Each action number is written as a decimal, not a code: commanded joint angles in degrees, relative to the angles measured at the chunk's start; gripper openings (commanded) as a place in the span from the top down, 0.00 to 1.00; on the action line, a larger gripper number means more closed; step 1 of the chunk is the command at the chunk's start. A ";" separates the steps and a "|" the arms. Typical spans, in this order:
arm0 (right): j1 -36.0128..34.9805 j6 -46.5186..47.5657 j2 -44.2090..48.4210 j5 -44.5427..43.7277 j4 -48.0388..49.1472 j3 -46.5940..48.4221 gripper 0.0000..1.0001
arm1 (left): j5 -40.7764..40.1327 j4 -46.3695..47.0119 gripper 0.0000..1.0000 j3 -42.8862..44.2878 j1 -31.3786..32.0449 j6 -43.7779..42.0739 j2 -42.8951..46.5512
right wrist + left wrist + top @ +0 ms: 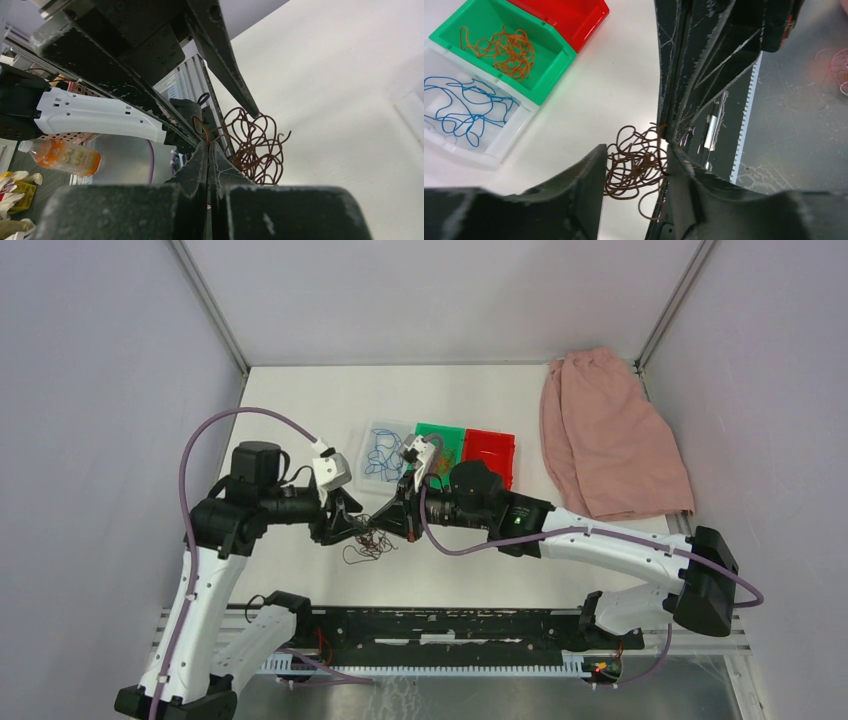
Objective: Untangle the cables
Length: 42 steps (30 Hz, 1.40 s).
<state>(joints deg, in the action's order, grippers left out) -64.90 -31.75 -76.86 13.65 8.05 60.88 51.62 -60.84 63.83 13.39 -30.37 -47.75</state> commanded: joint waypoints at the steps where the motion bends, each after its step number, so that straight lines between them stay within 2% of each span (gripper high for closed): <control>1: -0.32 -0.60 0.85 2.50 -1.39 3.19 1.00 | 2.76 2.97 0.51 -0.10 0.24 0.28 2.13; 6: -0.31 -1.34 0.76 4.27 -2.40 3.97 1.00 | -0.77 4.73 0.69 -1.40 0.24 -1.01 3.89; 9: -0.31 -2.21 0.05 5.85 -2.27 4.67 1.00 | -2.45 10.81 0.80 -3.44 0.24 3.06 6.30; 12: -0.33 -3.93 -0.69 7.10 -1.30 5.20 1.00 | -3.35 17.41 0.86 -5.60 0.23 9.18 8.86; 17: -0.31 -7.36 -1.92 8.84 2.48 5.57 0.95 | -3.42 24.32 0.86 -8.72 0.26 15.71 10.46; 20: -0.31 -8.91 -2.33 9.37 4.15 5.51 0.86 | -3.37 26.47 0.87 -9.53 0.26 17.86 10.40; 23: -0.10 -9.49 -0.60 7.12 3.57 4.92 0.60 | -2.74 26.55 0.93 -8.62 0.28 18.35 9.90; 27: 0.89 -7.39 6.30 -0.33 2.74 1.14 0.42 | 0.65 24.86 0.97 -6.28 0.28 17.72 9.72; 31: 2.20 -4.69 11.47 -7.44 0.40 -1.32 0.37 | 6.11 24.10 0.97 -4.86 0.24 19.29 9.38; 36: 2.66 0.25 12.66 -12.99 -5.41 -0.63 0.36 | 9.27 24.10 0.97 -2.81 0.24 20.81 8.61; 42: 2.60 2.15 10.15 -6.22 -5.12 1.32 0.32 | 8.87 24.82 0.97 -1.15 0.28 21.31 7.98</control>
<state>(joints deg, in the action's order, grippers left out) -62.33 -32.36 -65.19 4.29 3.11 59.79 58.67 -38.61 60.07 13.61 -11.88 -39.33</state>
